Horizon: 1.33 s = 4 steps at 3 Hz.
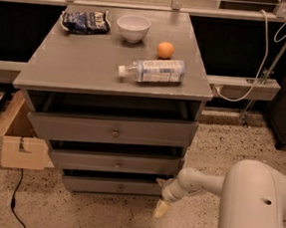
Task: Open bottom drawer
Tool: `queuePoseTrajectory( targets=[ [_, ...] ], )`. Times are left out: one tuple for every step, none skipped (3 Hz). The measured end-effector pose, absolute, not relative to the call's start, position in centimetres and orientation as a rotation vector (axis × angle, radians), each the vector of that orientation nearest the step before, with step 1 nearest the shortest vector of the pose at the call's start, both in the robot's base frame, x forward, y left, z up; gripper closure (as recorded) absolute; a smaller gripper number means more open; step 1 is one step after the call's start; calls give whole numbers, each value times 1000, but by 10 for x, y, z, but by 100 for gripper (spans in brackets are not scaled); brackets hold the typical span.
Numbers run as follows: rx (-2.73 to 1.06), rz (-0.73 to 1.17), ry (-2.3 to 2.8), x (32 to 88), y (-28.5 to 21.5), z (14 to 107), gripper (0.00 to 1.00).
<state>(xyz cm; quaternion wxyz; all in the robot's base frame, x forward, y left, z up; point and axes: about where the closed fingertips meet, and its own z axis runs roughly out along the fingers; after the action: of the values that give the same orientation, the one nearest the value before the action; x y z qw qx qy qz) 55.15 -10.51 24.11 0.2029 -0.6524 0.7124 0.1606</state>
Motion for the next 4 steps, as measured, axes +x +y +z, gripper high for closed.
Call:
queuePoseTrajectory(
  targets=[
    [-1866, 386, 1961, 567, -108, 225, 0],
    [-1885, 346, 1949, 581, -110, 207, 0],
    [-1888, 302, 1958, 593, -110, 189, 0],
    [-1886, 272, 1966, 603, -107, 173, 0]
  ],
)
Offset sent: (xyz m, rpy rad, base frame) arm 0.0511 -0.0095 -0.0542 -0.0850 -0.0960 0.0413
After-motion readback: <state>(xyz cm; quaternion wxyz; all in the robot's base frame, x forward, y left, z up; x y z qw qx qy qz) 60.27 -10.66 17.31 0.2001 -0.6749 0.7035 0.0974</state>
